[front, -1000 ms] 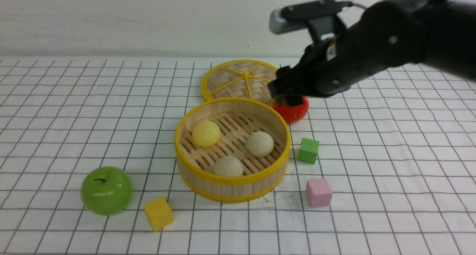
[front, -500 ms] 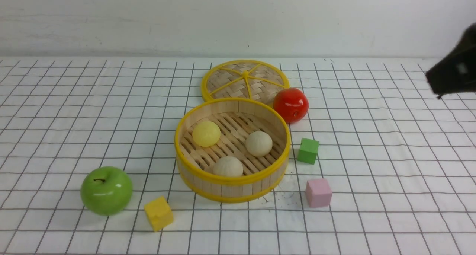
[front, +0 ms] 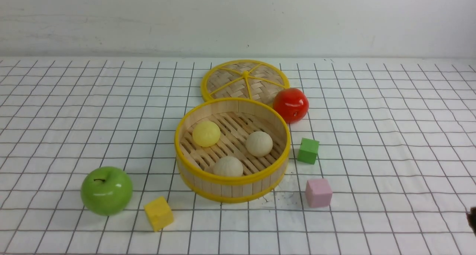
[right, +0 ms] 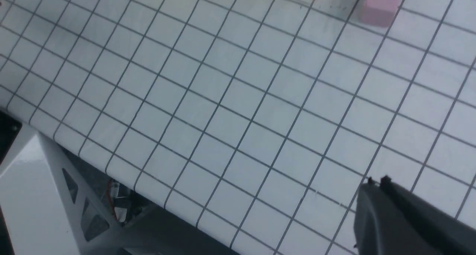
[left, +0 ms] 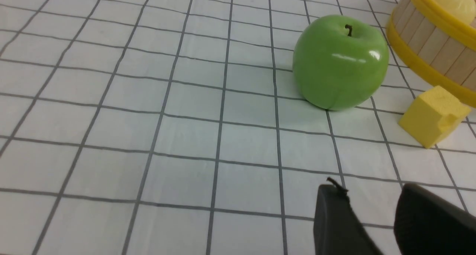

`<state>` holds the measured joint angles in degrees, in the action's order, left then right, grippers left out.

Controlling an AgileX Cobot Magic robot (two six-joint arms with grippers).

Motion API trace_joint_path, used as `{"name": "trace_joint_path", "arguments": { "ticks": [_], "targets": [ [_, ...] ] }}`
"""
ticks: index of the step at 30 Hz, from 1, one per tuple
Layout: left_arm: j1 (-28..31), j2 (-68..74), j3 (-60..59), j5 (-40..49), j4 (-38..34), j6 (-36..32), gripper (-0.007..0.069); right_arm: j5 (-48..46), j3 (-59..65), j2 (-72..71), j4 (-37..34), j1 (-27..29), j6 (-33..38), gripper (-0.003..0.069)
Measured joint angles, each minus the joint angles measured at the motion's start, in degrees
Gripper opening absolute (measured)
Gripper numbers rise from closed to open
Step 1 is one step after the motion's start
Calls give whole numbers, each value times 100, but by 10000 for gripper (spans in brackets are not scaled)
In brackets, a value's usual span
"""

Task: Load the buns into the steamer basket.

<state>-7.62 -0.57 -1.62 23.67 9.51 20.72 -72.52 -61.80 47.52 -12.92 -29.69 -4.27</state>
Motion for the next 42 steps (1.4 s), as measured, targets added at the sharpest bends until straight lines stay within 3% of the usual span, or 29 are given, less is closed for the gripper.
{"name": "trace_joint_path", "arguments": {
  "ticks": [11, 16, 19, 20, 24, 30, 35, 42],
  "targets": [
    [0, 0, 0, 0, 0, 0, 238, 6, 177, -242, -41, 52, -5, -17],
    [0, 0, 0, 0, 0, 0, 238, 6, 177, -640, -184, 706, -5, -13],
    [0, 0, 0, 0, 0, 0, 238, 6, 201, -1248, 126, 1512, 203, -10],
    [0, 0, 0, 0, 0, 0, 238, 6, 209, -1248, 161, 1512, 227, -10],
    [0, 0, 0, 0, 0, 0, 238, 970, 896, -2281, 836, 2327, 512, -6],
    [0, 0, 0, 0, 0, 0, 238, 2975, 2812, -3462, 1241, 2882, 533, -1],
    [0, 0, 0, 0, 0, 0, 238, 4114, 4706, -4482, 1395, 3181, 533, 1],
    [0, -5, 0, 4, 0, 0, 238, 4740, 6223, -4808, 1620, 3241, 579, 6]
  ]
}}
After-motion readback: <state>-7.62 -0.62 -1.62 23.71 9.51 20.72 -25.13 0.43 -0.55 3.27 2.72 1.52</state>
